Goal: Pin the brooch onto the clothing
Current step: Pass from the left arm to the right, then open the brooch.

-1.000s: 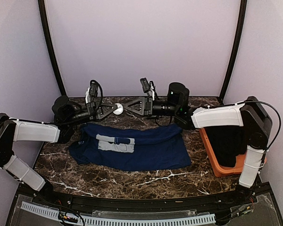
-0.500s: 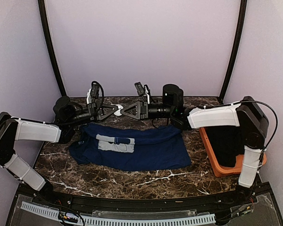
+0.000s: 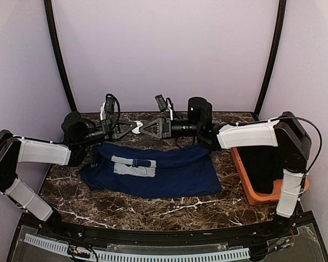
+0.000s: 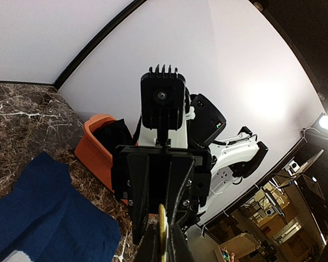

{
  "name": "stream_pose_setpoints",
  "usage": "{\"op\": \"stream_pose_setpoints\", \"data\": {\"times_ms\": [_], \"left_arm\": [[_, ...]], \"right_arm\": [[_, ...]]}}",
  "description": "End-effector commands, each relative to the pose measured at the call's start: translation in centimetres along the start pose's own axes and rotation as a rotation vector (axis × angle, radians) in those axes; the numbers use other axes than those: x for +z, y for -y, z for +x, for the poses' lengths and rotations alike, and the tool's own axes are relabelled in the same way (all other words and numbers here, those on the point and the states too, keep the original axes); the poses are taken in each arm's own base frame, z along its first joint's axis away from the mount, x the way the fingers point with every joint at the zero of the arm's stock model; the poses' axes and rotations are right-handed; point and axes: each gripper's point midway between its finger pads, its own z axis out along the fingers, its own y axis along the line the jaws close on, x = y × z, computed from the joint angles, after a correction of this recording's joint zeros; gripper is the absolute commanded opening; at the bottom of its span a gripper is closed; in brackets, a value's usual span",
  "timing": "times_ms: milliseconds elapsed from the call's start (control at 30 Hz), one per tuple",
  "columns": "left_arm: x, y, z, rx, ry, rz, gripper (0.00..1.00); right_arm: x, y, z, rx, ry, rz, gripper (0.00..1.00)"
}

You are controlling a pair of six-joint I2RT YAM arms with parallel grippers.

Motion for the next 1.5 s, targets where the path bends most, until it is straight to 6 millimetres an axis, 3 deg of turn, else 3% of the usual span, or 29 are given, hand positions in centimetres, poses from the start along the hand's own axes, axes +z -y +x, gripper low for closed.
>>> {"op": "stream_pose_setpoints", "data": {"times_ms": [0,233,367,467,633,667,733,800,967,1100,1233,1300,1467], "left_arm": [[0.0,0.9,0.0,0.024,-0.008,0.032,0.01],[0.0,0.8,0.1,0.022,-0.009,0.031,0.01],[0.0,0.8,0.1,0.023,-0.009,0.031,0.01],[0.1,0.7,0.2,0.016,-0.012,0.030,0.02],[0.1,1.0,0.1,0.009,-0.016,0.048,0.33],[0.1,1.1,0.1,0.006,-0.016,0.050,0.46],[0.2,1.3,-0.1,0.007,-0.025,0.051,0.61],[0.4,1.1,-0.1,0.009,-0.048,0.029,0.69],[0.6,-0.5,-0.1,-0.016,-0.134,-0.128,0.71],[0.9,-1.2,1.4,-0.029,-0.201,-0.164,0.70],[2.1,-1.6,5.0,-0.017,-0.312,-0.126,0.68],[2.6,-1.5,6.2,-0.041,-0.341,-0.073,0.62],[3.1,-0.3,6.0,-0.073,-0.314,0.032,0.56]], "right_arm": [[0.4,-0.7,-1.0,-0.025,0.032,-0.011,0.16],[0.3,-0.8,-1.3,-0.028,0.044,-0.011,0.12],[0.3,-0.8,-1.5,-0.020,0.051,-0.017,0.00],[0.2,-0.8,-1.6,-0.016,0.061,-0.010,0.00],[-0.3,-0.3,-1.7,-0.036,0.072,0.035,0.00],[-0.4,-0.2,-1.6,-0.046,0.067,0.051,0.00],[-0.8,0.1,-1.2,-0.073,0.055,0.084,0.00],[-1.4,0.2,-0.5,-0.118,0.040,0.109,0.00],[-3.6,0.2,1.4,-0.269,0.025,0.169,0.00],[-5.4,0.2,1.4,-0.369,0.061,0.255,0.00],[-5.5,0.3,1.5,-0.397,0.060,0.283,0.00],[-5.2,0.0,1.6,-0.417,0.058,0.286,0.00],[-5.0,0.1,1.5,-0.444,0.067,0.310,0.00]]}}
